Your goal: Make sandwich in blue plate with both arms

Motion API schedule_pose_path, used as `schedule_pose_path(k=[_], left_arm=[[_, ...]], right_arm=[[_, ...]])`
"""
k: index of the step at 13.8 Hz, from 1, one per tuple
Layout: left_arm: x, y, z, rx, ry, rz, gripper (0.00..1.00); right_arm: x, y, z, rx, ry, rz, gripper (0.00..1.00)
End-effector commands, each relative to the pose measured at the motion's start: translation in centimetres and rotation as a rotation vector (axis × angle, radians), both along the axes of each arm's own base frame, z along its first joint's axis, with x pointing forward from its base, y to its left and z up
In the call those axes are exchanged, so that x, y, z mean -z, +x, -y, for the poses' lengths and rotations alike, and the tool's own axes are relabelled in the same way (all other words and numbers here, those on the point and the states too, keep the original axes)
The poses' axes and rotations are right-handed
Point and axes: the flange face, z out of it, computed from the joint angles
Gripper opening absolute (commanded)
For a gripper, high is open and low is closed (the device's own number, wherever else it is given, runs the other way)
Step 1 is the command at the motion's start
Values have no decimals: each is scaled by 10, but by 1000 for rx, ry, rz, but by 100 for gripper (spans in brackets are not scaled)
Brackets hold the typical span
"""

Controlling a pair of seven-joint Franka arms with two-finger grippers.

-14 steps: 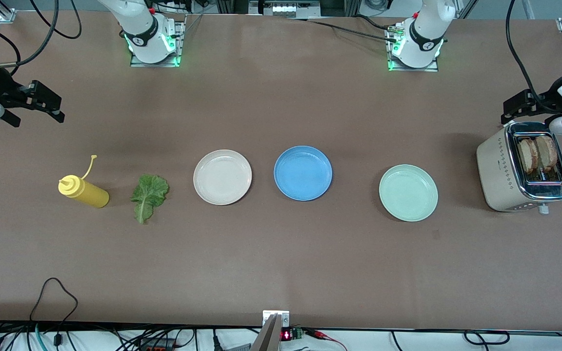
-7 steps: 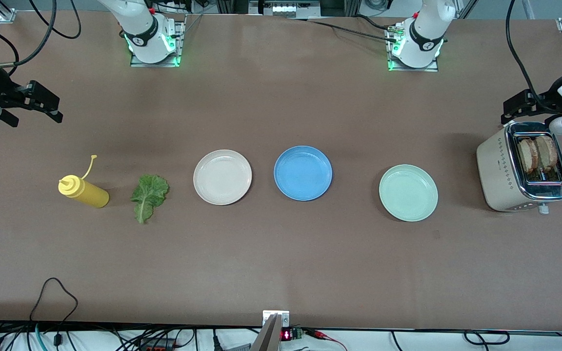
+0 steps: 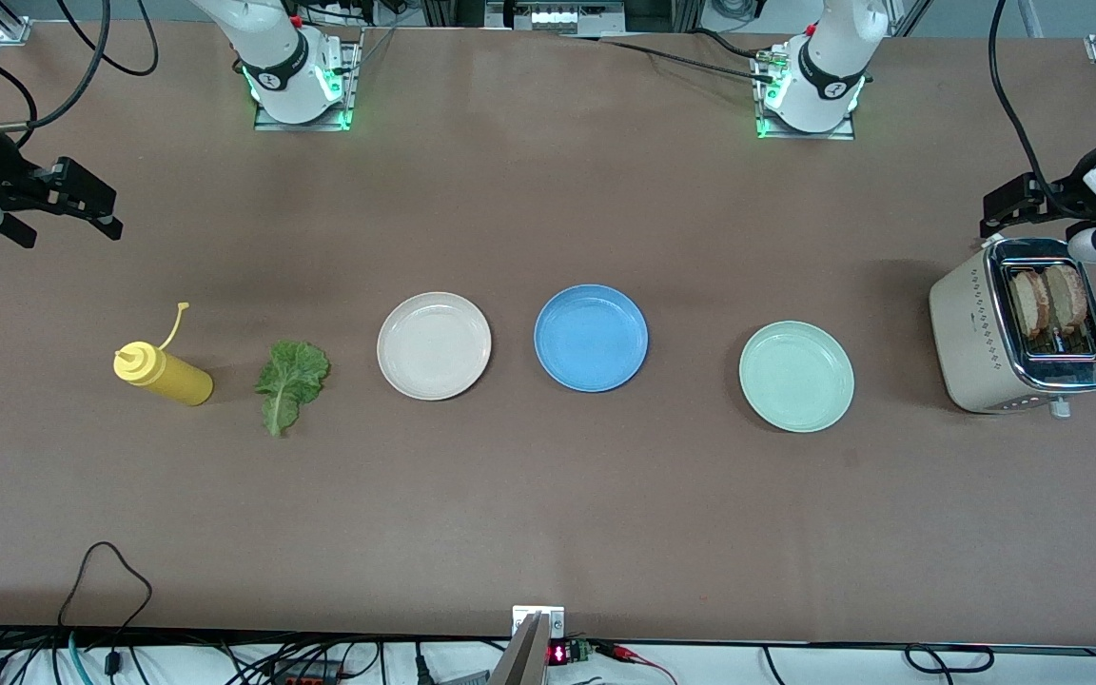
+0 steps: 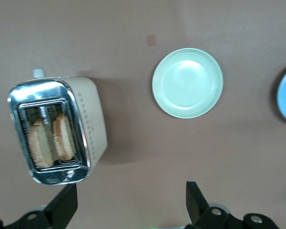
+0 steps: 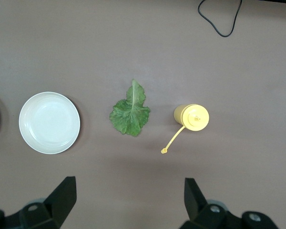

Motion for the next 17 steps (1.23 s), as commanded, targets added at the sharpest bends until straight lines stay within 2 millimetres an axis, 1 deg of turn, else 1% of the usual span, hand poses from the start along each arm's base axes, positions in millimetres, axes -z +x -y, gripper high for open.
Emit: schedule_pose_path(k=[1,2,4,5,6,7,8,9,11,12,13,14,15,17], left_arm=[[1,17,-1,1,67,-36,100],[1,19,-3,2,89,-47,100],[4,19,-15,-9,112,-61,100],[11,18,-26,-26,110,-82,100],[19,16,-46,-58,111,-110,100],[32,18,-56,-75,109,-139,100],[41,19,-58,-77,112,-157,100],[45,19,-60,-75,140,-168,100],[54,21,-55,-59,180,-178,100],[58,22,-52,-51,180,-173,100],[57,22,-50,-47,180,-171,100],[58,22,-48,-44,180,-173,100],[64,22,-48,-42,179,-183,100],[79,19,-50,-36,179,-186,100]], right_arm=[[1,-1,6,20,-6,-3,100],[7,2,12,31,-1,-9,100],[21,7,13,23,-2,-35,100],[27,9,12,20,-7,-47,100],[33,11,11,17,-8,-60,100],[39,12,9,22,-10,-78,100],[43,13,8,22,-11,-90,100],[57,15,10,26,-13,-119,100],[74,20,12,23,-12,-158,100],[83,23,9,18,-14,-173,100],[92,27,5,17,-14,-184,100],[102,31,4,15,-14,-192,100],[112,37,2,8,-25,-193,100],[139,53,2,3,-38,-183,100]])
